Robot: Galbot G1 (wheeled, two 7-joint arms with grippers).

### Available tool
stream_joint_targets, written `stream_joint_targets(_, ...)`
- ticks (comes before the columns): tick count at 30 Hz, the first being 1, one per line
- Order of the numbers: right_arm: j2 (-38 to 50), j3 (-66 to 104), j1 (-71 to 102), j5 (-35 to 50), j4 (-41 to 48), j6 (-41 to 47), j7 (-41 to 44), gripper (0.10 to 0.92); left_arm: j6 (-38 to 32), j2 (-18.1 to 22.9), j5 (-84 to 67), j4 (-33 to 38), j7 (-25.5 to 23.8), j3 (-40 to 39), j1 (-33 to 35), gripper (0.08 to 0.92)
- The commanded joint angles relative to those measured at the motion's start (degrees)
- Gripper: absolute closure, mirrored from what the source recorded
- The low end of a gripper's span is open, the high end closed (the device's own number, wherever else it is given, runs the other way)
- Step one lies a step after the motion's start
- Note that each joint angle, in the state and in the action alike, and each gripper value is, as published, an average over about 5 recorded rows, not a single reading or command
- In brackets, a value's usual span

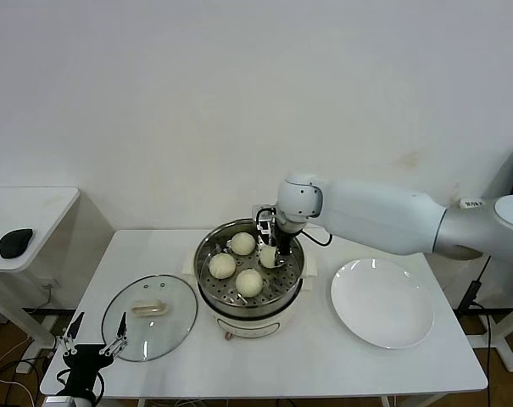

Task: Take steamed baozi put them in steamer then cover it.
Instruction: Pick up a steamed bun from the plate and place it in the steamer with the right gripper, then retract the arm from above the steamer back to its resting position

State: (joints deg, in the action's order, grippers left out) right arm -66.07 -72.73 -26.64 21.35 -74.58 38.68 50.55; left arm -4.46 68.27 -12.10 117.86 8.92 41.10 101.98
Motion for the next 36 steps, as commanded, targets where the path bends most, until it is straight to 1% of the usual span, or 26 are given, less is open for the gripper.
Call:
stream_joint_targets(1,0.4,1.5,2.0,0.6,-0.1,1.1,-2.0,0.511,0.0,-0.1,0.0,0.1,0.0,0.0,0.1,0.177)
stream_joint_targets(3,1.1,2.4,1.9,1.6,-1.2,1.5,-2.6,0.495,0.0,-0.2,0.0,0.1,0.0,0.1,0.2,0.177)
stream_joint_targets(5,2.3,3.5,1.3,2.1,-2.7,1.7,-2.7,0.455,0.1,-0.2,0.1,0.1,0.0,0.1,0.2,0.177)
stream_joint_targets(9,5.5,5.7,-0.8,3.0,-6.2,1.6,-2.5,0.343,0.1,-0.2,0.1,0.1,-0.1,-0.1,0.2,0.177)
stream_joint_targets(13,11.4,8.4,-1.6,4.3,-12.0,0.3,-4.6,0.237,0.1,-0.1,0.2,0.0,-0.1,-0.3,0.0,0.177)
stream_joint_targets(16,16.7,11.2,0.8,6.5,-17.8,-1.6,-10.5,0.208,0.1,0.0,0.2,0.1,-0.1,-0.4,-0.1,0.177)
stream_joint_targets(19,23.4,15.4,6.3,11.3,-23.3,-3.5,-20.5,0.203,0.1,0.1,0.3,0.1,0.0,-0.6,-0.1,0.177)
stream_joint_targets(22,30.0,23.2,17.0,13.7,-26.8,-10.1,-31.3,0.203,-0.1,0.2,0.4,-0.2,0.1,-0.8,-0.4,0.177)
stream_joint_targets(24,33.0,31.5,27.3,12.1,-28.2,-16.1,-36.8,0.203,-0.5,0.4,0.8,-0.7,0.2,-1.1,-0.6,0.177)
stream_joint_targets(28,35.1,50.2,49.1,9.0,-31.6,-23.4,-43.4,0.203,-1.1,1.0,2.1,-1.3,0.5,-2.2,-0.6,0.177)
stream_joint_targets(32,32.0,69.1,69.5,3.5,-33.5,-30.8,-45.8,0.203,-1.0,1.5,2.9,-1.3,0.6,-3.2,-0.7,0.177)
stream_joint_targets(36,23.0,85.1,87.2,-3.9,-31.9,-42.3,-45.2,0.203,-0.4,1.8,4.5,-1.1,1.6,-4.3,-0.5,0.177)
